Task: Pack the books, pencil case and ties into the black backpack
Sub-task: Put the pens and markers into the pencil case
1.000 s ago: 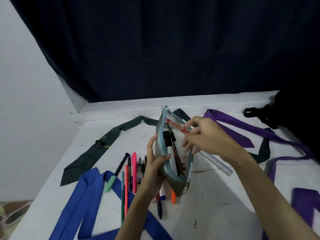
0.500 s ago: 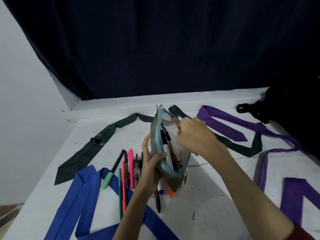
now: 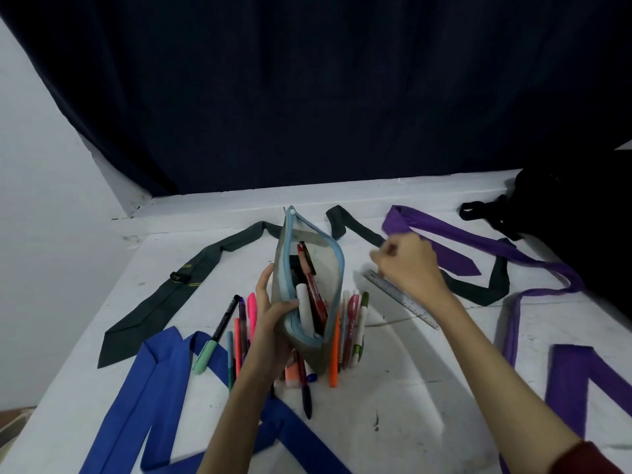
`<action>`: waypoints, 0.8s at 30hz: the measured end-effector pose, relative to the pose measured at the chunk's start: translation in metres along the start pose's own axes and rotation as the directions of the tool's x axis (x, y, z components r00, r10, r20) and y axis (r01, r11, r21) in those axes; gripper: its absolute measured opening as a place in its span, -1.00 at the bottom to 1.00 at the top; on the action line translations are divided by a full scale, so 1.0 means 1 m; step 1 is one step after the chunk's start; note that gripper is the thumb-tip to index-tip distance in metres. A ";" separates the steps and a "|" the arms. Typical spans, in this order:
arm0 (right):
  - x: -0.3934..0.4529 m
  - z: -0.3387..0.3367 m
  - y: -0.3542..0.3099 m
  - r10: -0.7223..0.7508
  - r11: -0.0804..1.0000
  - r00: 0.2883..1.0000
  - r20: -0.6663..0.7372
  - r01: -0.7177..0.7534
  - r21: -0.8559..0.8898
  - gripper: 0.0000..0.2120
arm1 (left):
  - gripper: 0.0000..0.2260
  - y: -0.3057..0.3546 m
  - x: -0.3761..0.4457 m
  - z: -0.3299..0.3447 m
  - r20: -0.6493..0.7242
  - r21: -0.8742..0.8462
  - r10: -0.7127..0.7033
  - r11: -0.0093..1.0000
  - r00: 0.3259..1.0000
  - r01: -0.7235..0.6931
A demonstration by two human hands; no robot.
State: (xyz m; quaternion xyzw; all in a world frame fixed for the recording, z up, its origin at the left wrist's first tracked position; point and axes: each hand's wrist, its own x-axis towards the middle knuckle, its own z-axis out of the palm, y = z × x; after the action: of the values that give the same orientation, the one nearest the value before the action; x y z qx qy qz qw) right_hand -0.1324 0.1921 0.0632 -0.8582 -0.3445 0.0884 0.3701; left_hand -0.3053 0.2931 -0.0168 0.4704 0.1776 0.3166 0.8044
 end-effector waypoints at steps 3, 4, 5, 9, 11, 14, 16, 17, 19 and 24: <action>0.001 0.042 0.036 0.216 0.963 0.947 0.239 -0.166 -0.212 -0.73 | -0.19 0.003 -0.002 -0.003 -0.001 0.014 0.007 1.000 1.000 -0.007; -0.002 0.054 0.042 0.253 0.948 0.927 0.277 -0.181 -0.260 -0.71 | -0.19 0.004 -0.002 -0.003 -0.001 0.018 0.007 1.000 1.000 -0.007; -0.004 0.064 0.046 0.250 0.945 0.925 0.286 -0.168 -0.282 -0.72 | -0.19 0.004 -0.002 -0.003 0.001 0.016 0.007 1.000 1.000 -0.007; -0.009 0.075 0.049 0.218 0.962 0.951 0.220 -0.172 -0.213 -0.81 | -0.06 0.006 -0.002 0.000 0.004 -0.035 -0.047 0.998 0.999 0.047; -0.003 0.071 0.050 0.239 0.967 0.955 0.178 -0.216 -0.138 -0.78 | -0.05 0.005 0.000 0.000 -0.006 -0.040 -0.041 0.998 0.999 0.041; 0.006 0.065 0.050 0.270 0.958 0.959 0.086 -0.276 0.073 -0.78 | -0.16 0.005 0.002 0.000 0.001 -0.010 0.009 1.000 1.000 -0.009; 0.009 0.061 0.051 0.248 0.952 0.965 0.090 -0.260 0.161 -0.78 | -0.17 0.005 0.003 0.000 0.007 -0.008 0.028 1.000 1.000 -0.028; 0.008 0.059 0.049 0.205 0.967 0.971 0.126 -0.221 0.127 -0.76 | -0.16 0.005 0.003 0.000 0.008 -0.006 0.037 0.999 0.999 -0.037; 0.005 0.058 0.048 0.043 0.999 0.968 0.248 -0.041 -0.013 -0.82 | -0.16 0.004 0.005 -0.002 0.010 0.004 0.049 0.999 0.999 -0.049; -0.006 0.055 0.043 -0.230 0.827 0.862 0.452 0.418 -0.377 -0.79 | -0.13 0.004 0.005 -0.009 0.019 0.031 0.049 0.998 0.999 -0.050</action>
State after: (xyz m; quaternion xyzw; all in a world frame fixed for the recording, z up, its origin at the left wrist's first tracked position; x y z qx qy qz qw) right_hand -0.1367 0.1989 -0.0066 -0.8136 -0.5648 0.1059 0.0889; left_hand -0.3083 0.3043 -0.0176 0.4902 0.1635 0.3291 0.7904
